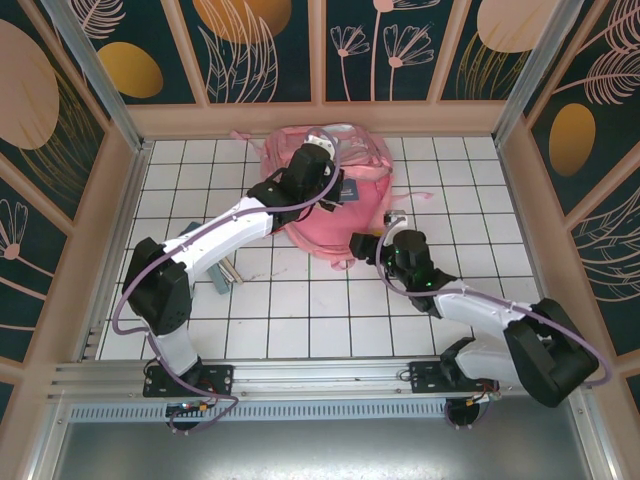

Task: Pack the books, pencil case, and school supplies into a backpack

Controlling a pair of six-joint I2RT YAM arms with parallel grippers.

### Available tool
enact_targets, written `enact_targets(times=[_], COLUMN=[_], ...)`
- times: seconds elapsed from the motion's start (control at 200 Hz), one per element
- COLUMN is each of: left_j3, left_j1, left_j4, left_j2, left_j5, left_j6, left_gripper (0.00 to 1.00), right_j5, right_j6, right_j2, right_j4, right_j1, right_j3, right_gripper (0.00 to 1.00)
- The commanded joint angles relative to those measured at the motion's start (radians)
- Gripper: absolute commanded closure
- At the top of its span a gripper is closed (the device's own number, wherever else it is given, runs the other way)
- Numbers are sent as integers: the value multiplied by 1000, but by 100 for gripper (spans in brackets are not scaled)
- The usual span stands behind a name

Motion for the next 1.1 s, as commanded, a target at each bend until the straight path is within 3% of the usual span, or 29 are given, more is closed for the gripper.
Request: enact_targets(times=[0.0,0.16,0.27,0.405,0.561,0.826,0.906,1.096], left_j3=[40,44,32,0,-32,-106,-120,-129], left_j1=[-6,-6,-6,-6,-6,-6,-6,-6], left_j4=[51,29,20,24,24,40,45,38], left_j2=[5,-7,-25,-54,-89,-149,-165,-175], left_j5=[5,-6,-22,-39,-35,-46,-41,-29], left_j6=[-15,1,17,27,32,56,61,64], left_gripper=[100,100,100,100,100,100,100,100], right_j5=[28,96,70,-168,-294,-333,-317,-287], right_j6=[-39,-292,-488,-569,-635,-753,-783,-832], right_j2=[-64,-79,-67,-41,16,159,225,264], right_j4=[20,31,79,65,-17,-163,-225,-194], right_j1=[-1,-5,-18,-115,-168,-173,-175,-176], right_j3=[24,59,76,133,249,439,503,524], right_gripper=[29,29,33,37,33,32,23,22])
